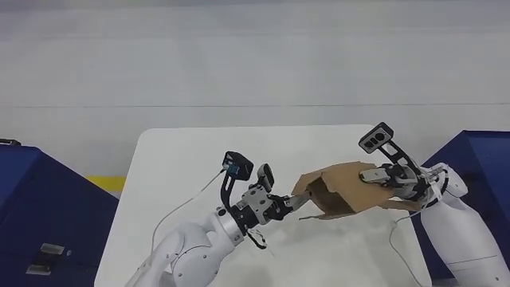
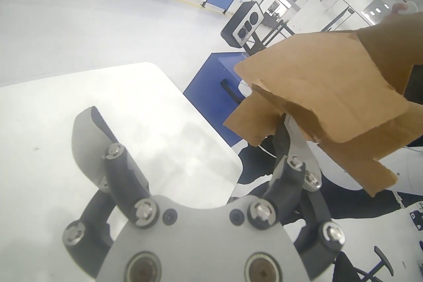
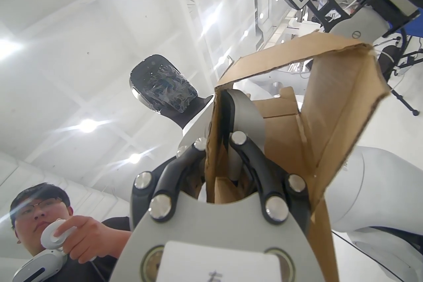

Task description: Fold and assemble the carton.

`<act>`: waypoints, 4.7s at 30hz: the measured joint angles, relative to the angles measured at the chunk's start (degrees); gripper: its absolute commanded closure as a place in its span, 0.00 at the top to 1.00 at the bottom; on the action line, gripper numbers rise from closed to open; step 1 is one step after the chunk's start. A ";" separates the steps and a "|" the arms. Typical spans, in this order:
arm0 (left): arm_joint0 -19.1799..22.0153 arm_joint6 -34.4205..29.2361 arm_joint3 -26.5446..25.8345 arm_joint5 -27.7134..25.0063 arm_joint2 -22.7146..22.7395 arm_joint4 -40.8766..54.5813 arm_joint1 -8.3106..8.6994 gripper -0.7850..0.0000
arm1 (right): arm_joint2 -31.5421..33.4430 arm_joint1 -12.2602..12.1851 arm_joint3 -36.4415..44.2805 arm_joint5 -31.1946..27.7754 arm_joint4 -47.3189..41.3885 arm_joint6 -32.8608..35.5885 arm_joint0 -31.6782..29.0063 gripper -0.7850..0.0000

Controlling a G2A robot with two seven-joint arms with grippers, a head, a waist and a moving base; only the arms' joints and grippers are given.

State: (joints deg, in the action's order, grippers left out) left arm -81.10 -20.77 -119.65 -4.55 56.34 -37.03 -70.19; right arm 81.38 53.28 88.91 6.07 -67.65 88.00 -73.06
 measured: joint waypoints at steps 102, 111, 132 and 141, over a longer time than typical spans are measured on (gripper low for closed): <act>-12.73 18.37 -13.72 3.15 -4.78 -36.14 0.47 1.00 | -0.23 1.71 -5.47 1.16 0.36 -7.85 3.89 0.00; -10.37 22.69 -13.72 10.28 -7.47 -43.19 -0.70 1.00 | -1.47 1.97 -5.49 0.79 3.74 -6.78 4.53 0.00; -0.29 14.95 -8.45 20.53 -13.14 -54.39 -4.62 1.00 | -0.95 2.03 -3.92 3.34 4.87 -3.75 4.33 0.00; -0.48 13.38 -7.68 19.94 -13.30 -55.13 -5.38 1.00 | 0.07 1.91 -2.59 6.50 3.35 -2.72 4.18 0.00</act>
State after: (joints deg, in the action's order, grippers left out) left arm -81.59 -7.38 -127.33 15.39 43.03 -92.15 -75.57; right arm 81.45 55.19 86.32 12.57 -64.30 85.28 -68.88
